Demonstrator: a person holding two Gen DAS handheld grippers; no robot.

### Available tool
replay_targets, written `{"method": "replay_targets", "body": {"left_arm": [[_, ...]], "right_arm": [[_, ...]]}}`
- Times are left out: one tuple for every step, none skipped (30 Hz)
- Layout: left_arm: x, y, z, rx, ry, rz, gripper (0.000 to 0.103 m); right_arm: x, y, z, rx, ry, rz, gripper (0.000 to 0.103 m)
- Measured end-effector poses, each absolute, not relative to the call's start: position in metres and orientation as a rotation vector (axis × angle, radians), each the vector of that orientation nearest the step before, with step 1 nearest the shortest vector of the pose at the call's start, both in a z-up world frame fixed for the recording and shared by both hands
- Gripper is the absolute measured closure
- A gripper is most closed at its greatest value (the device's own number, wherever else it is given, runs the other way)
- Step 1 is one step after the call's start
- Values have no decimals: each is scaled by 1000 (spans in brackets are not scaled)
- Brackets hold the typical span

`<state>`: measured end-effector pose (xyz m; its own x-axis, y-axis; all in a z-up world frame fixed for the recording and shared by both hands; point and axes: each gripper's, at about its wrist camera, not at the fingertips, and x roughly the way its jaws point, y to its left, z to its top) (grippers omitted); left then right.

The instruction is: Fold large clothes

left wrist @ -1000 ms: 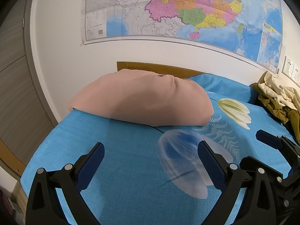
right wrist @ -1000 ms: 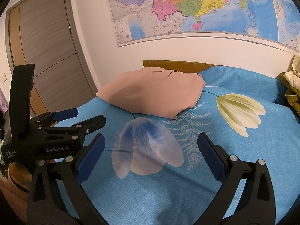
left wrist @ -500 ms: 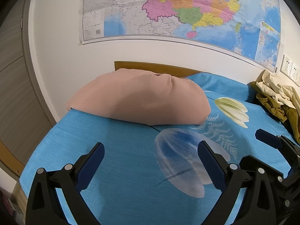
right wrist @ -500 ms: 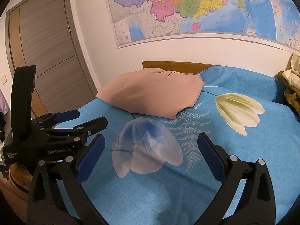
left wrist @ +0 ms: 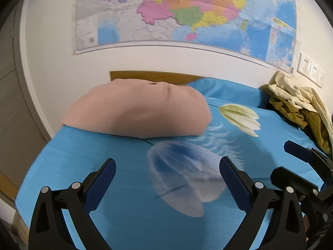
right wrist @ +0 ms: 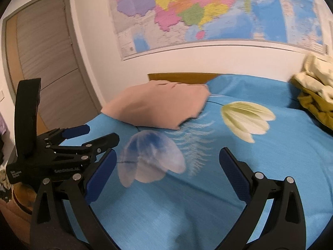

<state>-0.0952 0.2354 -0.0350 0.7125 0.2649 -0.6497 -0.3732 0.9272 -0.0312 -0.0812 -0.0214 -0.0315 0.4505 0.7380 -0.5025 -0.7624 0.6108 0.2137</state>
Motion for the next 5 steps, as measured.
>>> {"method": "replay_targets", "body": {"left_arm": [[-92, 232, -36, -171, 700, 332, 7], [-89, 228, -37, -177, 705, 307, 7], [-84, 222, -38, -185, 715, 267, 7], [-80, 215, -39, -193, 726, 227, 7], [-76, 208, -40, -200, 732, 193, 7]], "right_arm": [[-81, -28, -32, -36, 597, 916, 6], [-80, -38, -31, -25, 594, 894, 6], [-80, -44, -31, -21, 591, 878, 6], [-80, -51, -31, -15, 587, 857, 6], [-79, -62, -31, -5, 583, 832, 6]]}}
